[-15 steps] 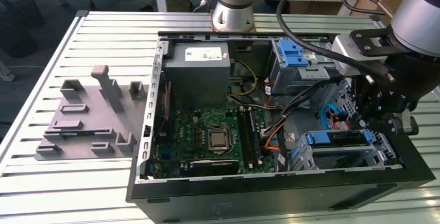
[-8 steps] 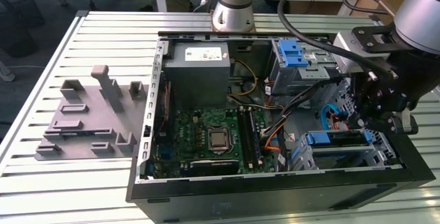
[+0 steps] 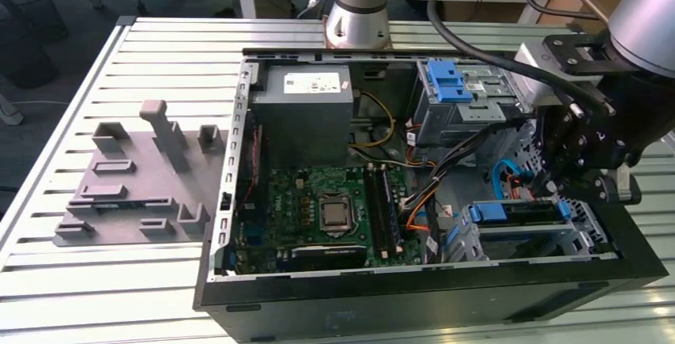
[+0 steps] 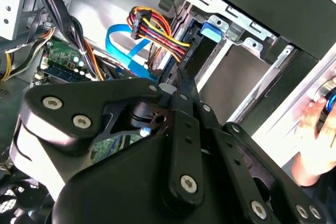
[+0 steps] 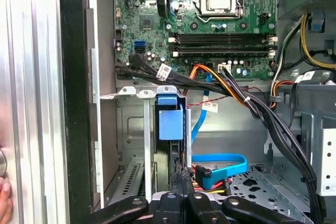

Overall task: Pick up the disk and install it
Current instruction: 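Insert the second disk wire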

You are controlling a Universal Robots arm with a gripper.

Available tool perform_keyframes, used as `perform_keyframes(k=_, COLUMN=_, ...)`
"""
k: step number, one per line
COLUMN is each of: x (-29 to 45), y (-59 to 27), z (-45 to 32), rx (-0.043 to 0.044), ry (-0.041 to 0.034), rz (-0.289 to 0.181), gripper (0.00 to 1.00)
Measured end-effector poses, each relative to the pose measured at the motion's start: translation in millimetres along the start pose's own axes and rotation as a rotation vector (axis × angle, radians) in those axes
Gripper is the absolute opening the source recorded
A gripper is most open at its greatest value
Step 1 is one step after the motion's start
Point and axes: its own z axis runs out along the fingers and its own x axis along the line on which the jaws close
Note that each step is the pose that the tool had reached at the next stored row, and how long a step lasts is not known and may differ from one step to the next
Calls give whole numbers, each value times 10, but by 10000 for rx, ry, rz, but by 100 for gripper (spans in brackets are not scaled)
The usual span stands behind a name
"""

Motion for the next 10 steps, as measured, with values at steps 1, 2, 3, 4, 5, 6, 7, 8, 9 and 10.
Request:
perform_keyframes(k=1, x=-3, y=4, z=-1, rx=-7, ry=-4, rz=0, gripper=11)
perform_keyframes(k=2, x=-7, y=10, z=-4, rx=-19, ry=-4, rz=-1, gripper=11)
perform_keyframes(k=3, x=-9, y=12, z=-9, rx=-43, ry=1, rz=-3, gripper=11)
perform_keyframes(k=4, x=-11, y=14, z=-13, rx=-69, ry=2, rz=-3, gripper=11)
perform_keyframes(k=5, x=-12, y=16, z=-15, rx=-95, ry=2, rz=-1, gripper=11)
perform_keyframes(k=6, x=-13, y=18, z=-17, rx=-118, ry=1, rz=0, gripper=11)
perform_keyframes(k=7, x=-15, y=20, z=-21, rx=-135, ry=3, rz=0, gripper=11)
perform_keyframes(k=8, x=-18, y=20, z=-25, rx=-154, ry=5, rz=0, gripper=11)
perform_keyframes(k=9, x=-21, y=20, z=-29, rx=-173, ry=4, rz=0, gripper=11)
perform_keyframes(k=10, x=-24, y=21, z=-39, rx=-187, ry=7, rz=0, gripper=11)
